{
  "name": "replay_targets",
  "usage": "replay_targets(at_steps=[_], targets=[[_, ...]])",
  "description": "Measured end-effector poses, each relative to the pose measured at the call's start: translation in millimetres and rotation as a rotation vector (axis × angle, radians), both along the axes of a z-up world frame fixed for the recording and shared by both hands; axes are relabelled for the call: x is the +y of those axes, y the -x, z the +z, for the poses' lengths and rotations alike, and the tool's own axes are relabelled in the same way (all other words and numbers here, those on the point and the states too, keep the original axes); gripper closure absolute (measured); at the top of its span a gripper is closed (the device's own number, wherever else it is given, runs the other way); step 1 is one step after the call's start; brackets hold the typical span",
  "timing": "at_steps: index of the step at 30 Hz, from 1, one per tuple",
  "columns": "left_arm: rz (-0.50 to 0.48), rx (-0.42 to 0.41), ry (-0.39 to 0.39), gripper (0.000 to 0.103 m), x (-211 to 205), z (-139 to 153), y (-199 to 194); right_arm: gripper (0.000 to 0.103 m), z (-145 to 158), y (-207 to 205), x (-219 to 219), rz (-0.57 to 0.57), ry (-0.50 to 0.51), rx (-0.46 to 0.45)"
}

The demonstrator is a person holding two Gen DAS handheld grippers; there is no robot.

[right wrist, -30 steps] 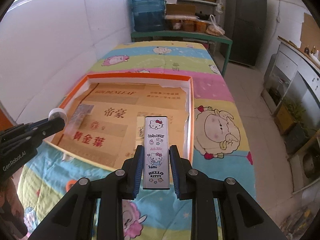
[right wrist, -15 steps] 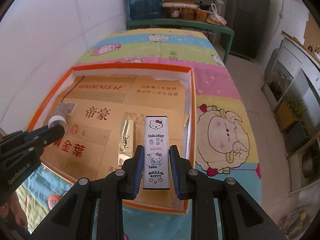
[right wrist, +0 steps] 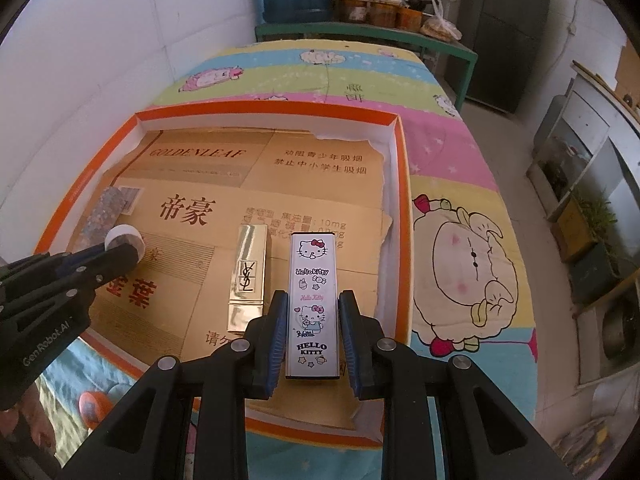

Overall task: Organize rigid objects
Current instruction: 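Lower the Hello Kitty box and white cap into the tray and open both grippers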

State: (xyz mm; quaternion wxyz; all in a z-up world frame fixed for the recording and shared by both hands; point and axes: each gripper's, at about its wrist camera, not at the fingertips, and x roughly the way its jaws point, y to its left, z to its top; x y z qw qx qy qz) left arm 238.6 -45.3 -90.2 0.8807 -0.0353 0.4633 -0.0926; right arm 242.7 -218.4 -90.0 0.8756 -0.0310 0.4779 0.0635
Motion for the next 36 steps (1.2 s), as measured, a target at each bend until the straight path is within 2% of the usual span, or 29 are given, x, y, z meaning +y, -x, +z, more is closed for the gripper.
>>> replay_targets(at_steps=[8, 10, 12, 13, 17, 19, 21, 23, 28, 36], targets=[[-0.022, 0.006, 0.072, 0.09, 6, -1, -3, 0.076, -2, 1, 4, 0.006, 0.033, -0.019], [-0.024, 0.01, 0.077, 0.09, 6, 0, -3, 0.073, -1, 3, 5, 0.006, 0.036, -0.022], [-0.032, 0.008, 0.078, 0.087, 6, 1, -2, 0.064, 0, 4, 5, 0.006, 0.034, -0.03], [-0.039, 0.004, 0.078, 0.086, 5, 2, 0, 0.063, 1, 5, 4, 0.006, 0.033, -0.035], [-0.049, -0.022, 0.09, 0.078, 5, 8, 8, 0.058, 4, 8, 3, -0.001, 0.028, -0.043], [-0.052, -0.042, 0.099, 0.069, 6, 14, 12, 0.057, 8, 9, 3, -0.005, 0.03, -0.05], [-0.051, -0.064, 0.107, 0.054, 7, 22, 16, 0.053, 12, 12, 4, -0.009, 0.034, -0.062], [-0.051, -0.089, 0.113, 0.051, 10, 30, 21, 0.053, 16, 16, 4, -0.012, 0.034, -0.072], [-0.06, -0.118, 0.111, 0.051, 14, 44, 33, 0.053, 26, 28, 3, -0.029, 0.019, -0.088], [-0.063, -0.115, 0.121, 0.051, 21, 52, 56, 0.053, 43, 56, 6, -0.028, 0.007, -0.122]])
